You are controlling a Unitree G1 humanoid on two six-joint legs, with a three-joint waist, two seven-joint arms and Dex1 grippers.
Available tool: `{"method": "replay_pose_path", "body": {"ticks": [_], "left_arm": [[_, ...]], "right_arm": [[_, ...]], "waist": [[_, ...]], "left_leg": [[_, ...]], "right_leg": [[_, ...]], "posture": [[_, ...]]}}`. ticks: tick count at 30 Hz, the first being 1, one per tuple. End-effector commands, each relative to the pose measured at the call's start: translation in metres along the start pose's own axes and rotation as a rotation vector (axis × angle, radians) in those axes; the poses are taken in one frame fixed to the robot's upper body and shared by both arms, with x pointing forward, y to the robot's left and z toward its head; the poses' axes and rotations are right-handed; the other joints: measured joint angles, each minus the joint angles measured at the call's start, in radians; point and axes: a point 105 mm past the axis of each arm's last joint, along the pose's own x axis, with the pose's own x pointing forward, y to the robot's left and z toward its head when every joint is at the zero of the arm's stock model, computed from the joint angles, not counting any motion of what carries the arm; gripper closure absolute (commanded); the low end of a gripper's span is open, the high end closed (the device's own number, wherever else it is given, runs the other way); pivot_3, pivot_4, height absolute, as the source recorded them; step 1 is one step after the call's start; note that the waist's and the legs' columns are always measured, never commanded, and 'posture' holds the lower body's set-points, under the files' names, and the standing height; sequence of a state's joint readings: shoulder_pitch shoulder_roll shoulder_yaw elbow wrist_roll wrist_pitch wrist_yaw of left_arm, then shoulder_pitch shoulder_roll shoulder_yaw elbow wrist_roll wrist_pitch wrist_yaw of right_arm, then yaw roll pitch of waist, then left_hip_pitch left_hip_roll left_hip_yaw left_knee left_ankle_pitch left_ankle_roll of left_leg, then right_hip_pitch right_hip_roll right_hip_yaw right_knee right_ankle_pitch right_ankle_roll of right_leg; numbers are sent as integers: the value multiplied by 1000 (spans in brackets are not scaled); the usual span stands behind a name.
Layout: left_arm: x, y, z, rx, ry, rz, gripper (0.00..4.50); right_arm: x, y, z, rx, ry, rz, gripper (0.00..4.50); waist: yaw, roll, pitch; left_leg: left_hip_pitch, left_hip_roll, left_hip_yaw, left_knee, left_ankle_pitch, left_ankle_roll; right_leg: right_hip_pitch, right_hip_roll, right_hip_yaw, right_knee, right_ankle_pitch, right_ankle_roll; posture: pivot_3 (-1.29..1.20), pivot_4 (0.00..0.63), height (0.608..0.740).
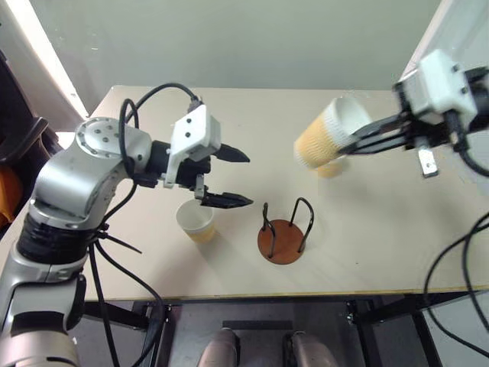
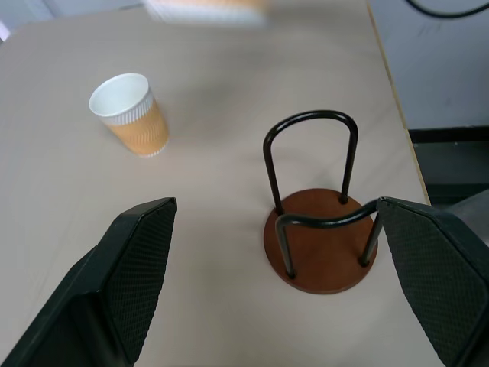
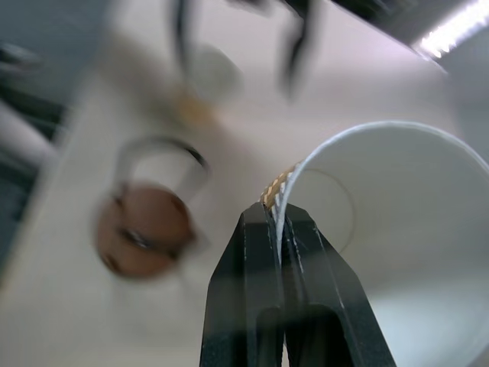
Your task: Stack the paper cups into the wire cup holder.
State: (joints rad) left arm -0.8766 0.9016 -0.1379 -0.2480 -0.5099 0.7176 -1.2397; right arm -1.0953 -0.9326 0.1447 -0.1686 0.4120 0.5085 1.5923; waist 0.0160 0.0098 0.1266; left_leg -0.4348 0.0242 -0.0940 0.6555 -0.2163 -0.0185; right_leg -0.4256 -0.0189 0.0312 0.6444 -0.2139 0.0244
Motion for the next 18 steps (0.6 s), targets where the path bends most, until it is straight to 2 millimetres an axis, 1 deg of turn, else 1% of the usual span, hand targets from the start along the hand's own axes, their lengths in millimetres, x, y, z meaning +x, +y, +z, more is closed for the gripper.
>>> {"method": "replay_pose_path", "body": {"ticks": [1,4,7,12,17,18], "left_arm": [[-14,-1,6,49,-1,19,0],[-23,-4,8,50,-12,4,0],[-26,-4,6,47,-10,15,0],[-26,-5,4,39,-6,21,0],[-26,-5,4,36,-7,25,0],[-26,-5,4,36,-7,26,0]], "right_arm": [[11,9,5,-62,12,77,4461],[23,15,-6,-75,56,124,4461],[29,20,-9,-78,63,162,4461],[37,25,-16,-92,98,203,4461],[41,24,-27,-104,156,215,4461],[42,24,-28,-106,162,218,4293]], "waist": [[4,0,0],[5,0,0],[4,0,0],[2,0,0],[0,0,0],[0,0,0]], "left_leg": [[0,0,0,0,0,0],[0,0,0,0,0,0],[0,0,0,0,0,0],[0,1,0,0,0,0],[0,2,0,0,0,0],[0,2,0,0,0,0]], "right_leg": [[0,0,0,0,0,0],[0,0,0,0,0,0],[0,0,0,0,0,0],[0,0,-1,1,-1,-1],[0,0,-1,1,-1,-3],[0,0,-1,2,-1,-4]], "posture": [[0,150,740],[0,150,740],[0,150,740],[0,150,740],[0,150,740],[0,150,740]]}}
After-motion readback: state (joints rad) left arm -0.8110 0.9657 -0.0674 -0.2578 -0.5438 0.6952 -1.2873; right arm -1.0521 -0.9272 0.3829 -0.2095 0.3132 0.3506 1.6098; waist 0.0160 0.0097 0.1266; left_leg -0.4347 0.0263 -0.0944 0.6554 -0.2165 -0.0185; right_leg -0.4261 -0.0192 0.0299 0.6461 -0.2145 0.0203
